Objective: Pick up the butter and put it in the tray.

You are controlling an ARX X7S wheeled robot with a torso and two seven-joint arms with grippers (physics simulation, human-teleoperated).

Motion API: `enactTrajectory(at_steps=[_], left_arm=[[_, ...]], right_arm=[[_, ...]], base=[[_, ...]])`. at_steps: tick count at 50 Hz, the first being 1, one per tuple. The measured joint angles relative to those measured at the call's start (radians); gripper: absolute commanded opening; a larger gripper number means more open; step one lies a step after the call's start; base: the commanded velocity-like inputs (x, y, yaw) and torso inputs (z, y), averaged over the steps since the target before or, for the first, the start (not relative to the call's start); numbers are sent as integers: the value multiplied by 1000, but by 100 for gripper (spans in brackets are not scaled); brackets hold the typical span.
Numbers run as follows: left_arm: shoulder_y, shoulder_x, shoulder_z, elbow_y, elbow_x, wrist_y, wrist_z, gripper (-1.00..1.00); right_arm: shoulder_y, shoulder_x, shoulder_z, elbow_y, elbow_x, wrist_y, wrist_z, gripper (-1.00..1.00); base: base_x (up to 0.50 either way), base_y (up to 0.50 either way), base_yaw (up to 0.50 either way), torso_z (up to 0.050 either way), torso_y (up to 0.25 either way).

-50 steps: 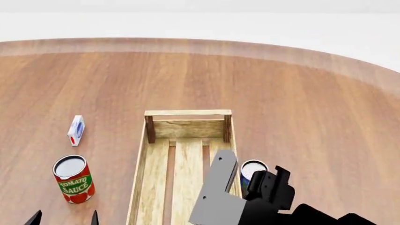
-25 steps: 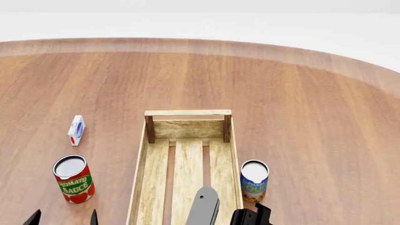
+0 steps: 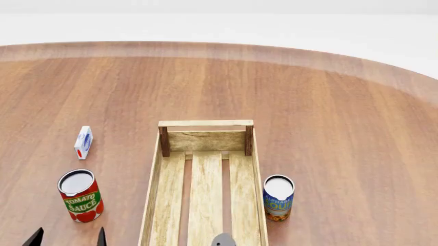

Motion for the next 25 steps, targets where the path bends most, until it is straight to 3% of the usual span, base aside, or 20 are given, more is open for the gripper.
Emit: enactTrajectory(at_steps=[25], left_arm=[[0, -9, 10, 4, -11, 1, -8, 100]], right_arm=[[-30, 14, -92, 82, -71, -88, -12, 100]], base=[[0, 0, 0, 0, 0]])
